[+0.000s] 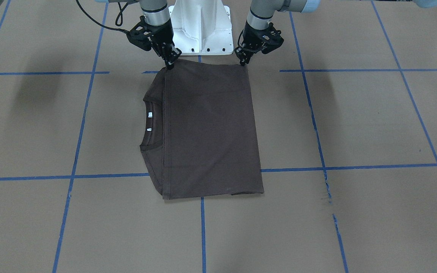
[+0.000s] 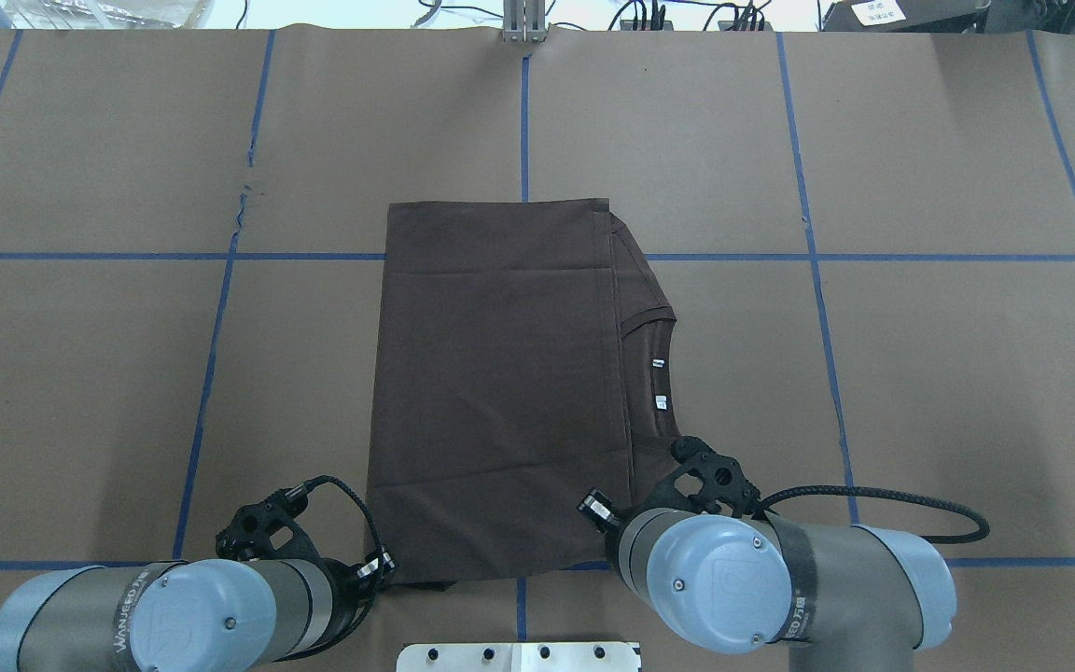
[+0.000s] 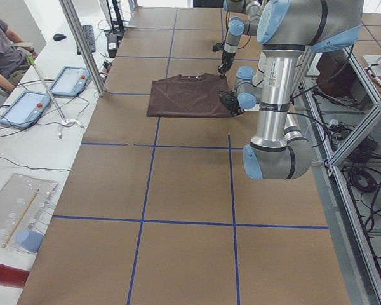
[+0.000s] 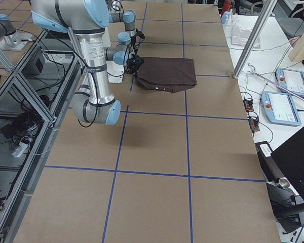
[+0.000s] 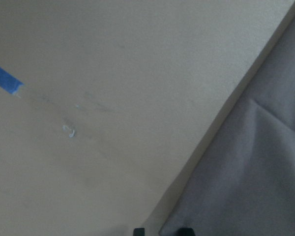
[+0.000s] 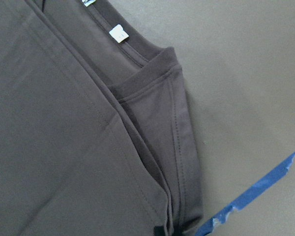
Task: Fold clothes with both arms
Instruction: 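Grasp the near edge of the shirt with both grippers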
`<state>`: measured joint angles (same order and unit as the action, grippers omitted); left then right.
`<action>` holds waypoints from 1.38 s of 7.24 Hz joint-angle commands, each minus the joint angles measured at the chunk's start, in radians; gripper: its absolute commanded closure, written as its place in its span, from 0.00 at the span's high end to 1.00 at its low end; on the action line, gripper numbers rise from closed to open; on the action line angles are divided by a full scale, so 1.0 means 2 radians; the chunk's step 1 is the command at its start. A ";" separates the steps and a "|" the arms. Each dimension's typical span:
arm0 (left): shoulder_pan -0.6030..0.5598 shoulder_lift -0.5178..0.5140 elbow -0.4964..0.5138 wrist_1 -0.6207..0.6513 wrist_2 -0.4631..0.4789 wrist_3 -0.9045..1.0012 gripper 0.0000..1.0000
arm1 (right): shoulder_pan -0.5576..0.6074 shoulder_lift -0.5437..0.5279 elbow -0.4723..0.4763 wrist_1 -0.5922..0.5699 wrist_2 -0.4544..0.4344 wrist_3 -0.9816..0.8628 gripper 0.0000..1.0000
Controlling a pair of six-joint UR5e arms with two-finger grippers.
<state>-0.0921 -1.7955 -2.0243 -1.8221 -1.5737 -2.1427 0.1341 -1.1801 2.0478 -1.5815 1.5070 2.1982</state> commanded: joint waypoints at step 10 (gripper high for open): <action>0.011 0.029 -0.006 -0.050 0.072 -0.045 0.51 | 0.001 -0.001 0.011 -0.001 0.000 0.000 0.00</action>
<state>-0.0839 -1.7594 -2.0389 -1.9201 -1.4315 -2.2171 0.1362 -1.1827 2.0683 -1.5831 1.5079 2.1982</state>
